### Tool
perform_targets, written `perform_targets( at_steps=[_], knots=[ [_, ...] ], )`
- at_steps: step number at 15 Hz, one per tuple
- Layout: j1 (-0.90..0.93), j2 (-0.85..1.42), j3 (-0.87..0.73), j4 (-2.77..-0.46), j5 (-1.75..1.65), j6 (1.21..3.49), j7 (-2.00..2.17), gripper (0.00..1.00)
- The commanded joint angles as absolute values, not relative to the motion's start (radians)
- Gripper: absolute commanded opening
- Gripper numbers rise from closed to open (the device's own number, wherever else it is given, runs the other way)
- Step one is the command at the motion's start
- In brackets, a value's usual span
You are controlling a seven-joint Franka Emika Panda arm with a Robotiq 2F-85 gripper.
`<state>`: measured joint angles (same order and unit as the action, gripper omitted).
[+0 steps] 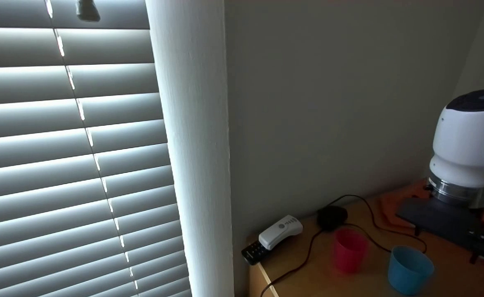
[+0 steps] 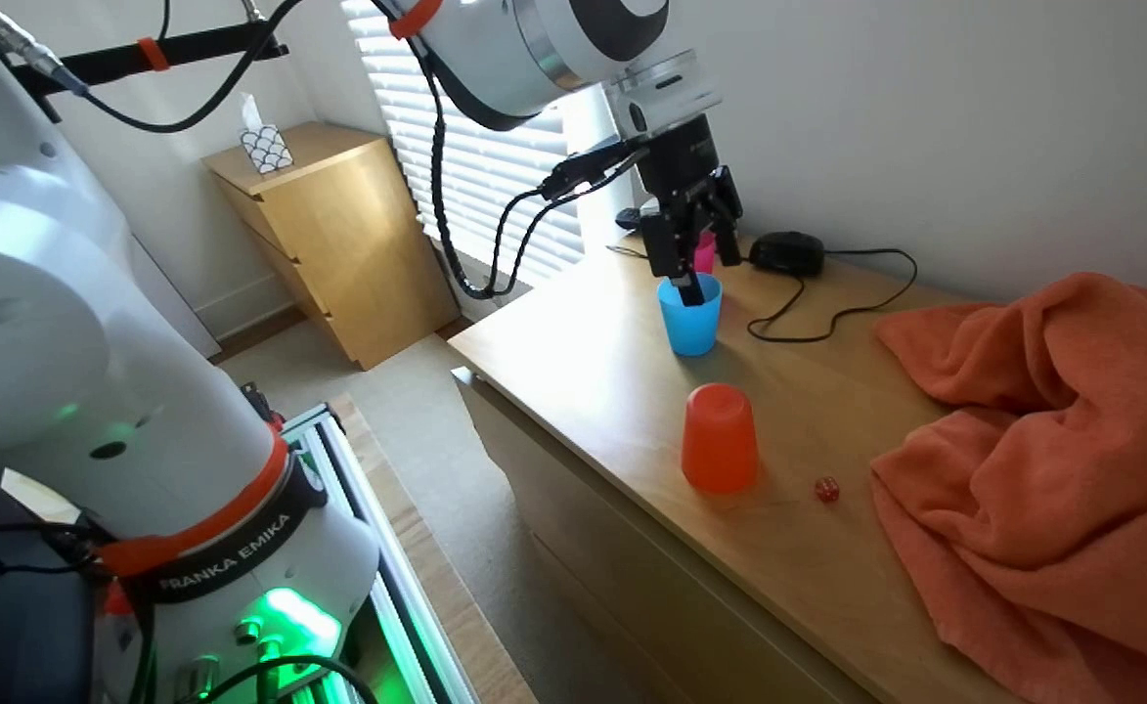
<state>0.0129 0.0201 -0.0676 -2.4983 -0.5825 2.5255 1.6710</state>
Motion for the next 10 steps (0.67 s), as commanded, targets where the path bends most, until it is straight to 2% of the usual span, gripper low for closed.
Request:
perform_targets(
  at_steps=[1, 10],
  knots=[
    [-0.002, 0.015, -0.058, -2.491, -0.554, 2.515, 1.643, 1.00],
    [-0.092, -0.060, -0.106, -2.481, -0.387, 2.368, 1.492, 1.00]
  ],
)
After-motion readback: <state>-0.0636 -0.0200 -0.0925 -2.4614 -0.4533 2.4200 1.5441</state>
